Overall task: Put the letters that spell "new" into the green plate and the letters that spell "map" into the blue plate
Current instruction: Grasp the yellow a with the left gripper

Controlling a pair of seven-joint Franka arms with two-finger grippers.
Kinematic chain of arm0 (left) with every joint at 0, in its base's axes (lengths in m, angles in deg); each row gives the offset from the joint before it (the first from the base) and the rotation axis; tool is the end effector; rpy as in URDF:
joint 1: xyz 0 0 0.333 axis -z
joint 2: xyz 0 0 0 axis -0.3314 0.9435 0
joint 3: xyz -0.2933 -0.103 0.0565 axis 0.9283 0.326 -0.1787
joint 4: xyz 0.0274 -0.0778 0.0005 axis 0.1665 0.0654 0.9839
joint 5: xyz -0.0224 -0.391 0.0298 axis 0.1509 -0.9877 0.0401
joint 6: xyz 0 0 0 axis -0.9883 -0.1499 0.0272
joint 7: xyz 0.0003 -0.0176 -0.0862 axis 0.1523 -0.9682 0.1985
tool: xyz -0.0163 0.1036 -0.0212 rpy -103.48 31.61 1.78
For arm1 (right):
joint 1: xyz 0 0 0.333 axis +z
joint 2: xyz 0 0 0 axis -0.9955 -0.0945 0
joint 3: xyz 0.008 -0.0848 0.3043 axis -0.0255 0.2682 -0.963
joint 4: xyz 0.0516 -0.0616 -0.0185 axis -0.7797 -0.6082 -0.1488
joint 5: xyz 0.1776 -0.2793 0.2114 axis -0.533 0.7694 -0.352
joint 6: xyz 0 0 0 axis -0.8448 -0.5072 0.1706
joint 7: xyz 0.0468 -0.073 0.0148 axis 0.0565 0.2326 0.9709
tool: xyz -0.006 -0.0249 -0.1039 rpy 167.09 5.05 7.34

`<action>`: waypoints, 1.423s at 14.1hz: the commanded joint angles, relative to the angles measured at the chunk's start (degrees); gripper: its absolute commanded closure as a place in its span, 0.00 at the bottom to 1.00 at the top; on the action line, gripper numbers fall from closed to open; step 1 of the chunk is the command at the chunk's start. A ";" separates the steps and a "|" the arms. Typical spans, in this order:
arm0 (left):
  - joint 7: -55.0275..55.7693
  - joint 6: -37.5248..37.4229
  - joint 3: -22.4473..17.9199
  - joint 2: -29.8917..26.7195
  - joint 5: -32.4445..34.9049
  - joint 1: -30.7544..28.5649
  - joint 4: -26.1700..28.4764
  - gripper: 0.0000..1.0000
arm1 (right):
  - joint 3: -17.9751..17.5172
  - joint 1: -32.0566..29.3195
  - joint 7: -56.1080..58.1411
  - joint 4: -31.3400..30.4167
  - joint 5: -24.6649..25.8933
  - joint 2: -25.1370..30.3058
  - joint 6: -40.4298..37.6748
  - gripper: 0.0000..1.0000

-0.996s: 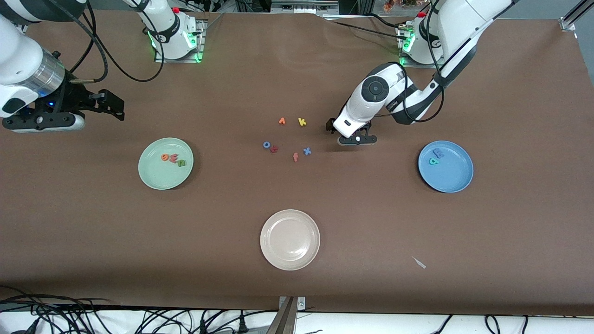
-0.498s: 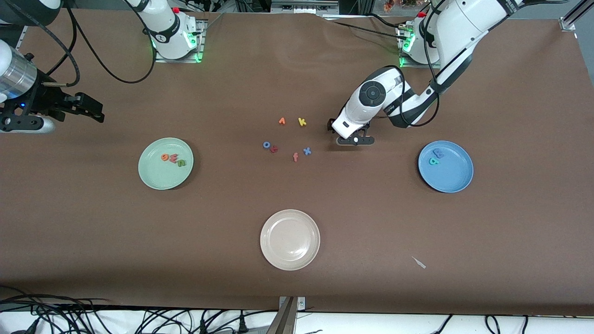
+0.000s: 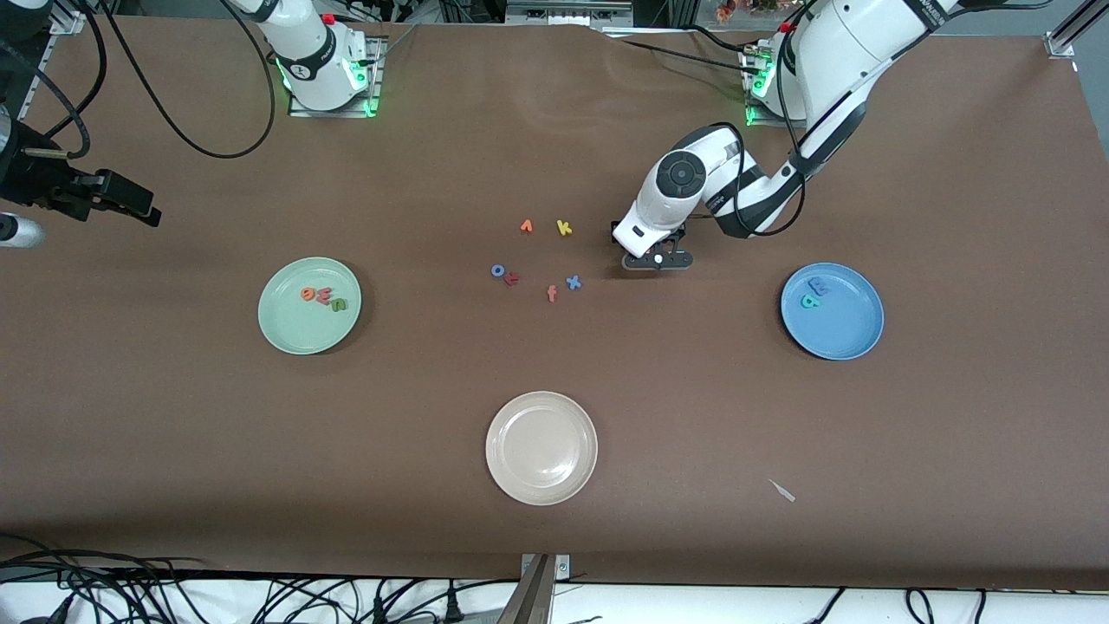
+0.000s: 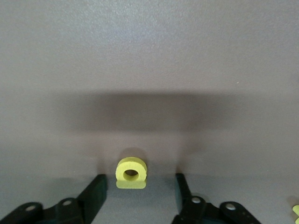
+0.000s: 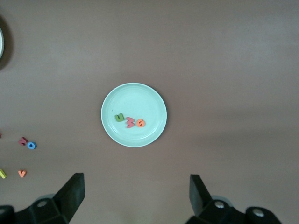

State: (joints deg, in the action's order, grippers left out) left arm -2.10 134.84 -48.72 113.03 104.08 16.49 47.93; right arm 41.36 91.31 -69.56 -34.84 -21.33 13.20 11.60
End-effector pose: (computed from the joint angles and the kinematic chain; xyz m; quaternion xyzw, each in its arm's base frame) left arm 0.4060 -0.3451 0.1655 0.9952 0.0294 -0.0905 0.0211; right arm 0.5664 -0.0063 0.5947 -0.9988 0.0404 0.0246 0.0113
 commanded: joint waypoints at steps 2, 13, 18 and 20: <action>1.82 -2.22 -0.83 -0.10 2.40 0.93 -0.64 0.50 | 0.07 -0.49 0.57 3.76 -0.87 -1.18 -1.88 0.00; 5.15 -6.10 -0.83 -0.10 2.40 2.34 -2.48 0.76 | 0.16 -0.49 0.66 4.37 -0.52 -1.44 -1.44 0.00; 5.77 -7.32 -0.75 -0.19 2.40 1.99 -3.62 0.89 | 0.25 -0.49 0.66 4.37 -0.70 -1.53 -1.26 0.01; 5.25 -12.30 -0.74 -0.11 2.31 1.81 -6.42 0.92 | 0.25 -0.49 0.66 4.37 -0.61 -1.53 -1.26 0.01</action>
State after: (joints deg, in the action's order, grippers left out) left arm 2.08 127.39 -49.12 112.95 104.08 17.96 44.56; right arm 41.68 91.30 -69.56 -32.35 -21.33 12.40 11.41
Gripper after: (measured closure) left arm 0.718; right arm 0.000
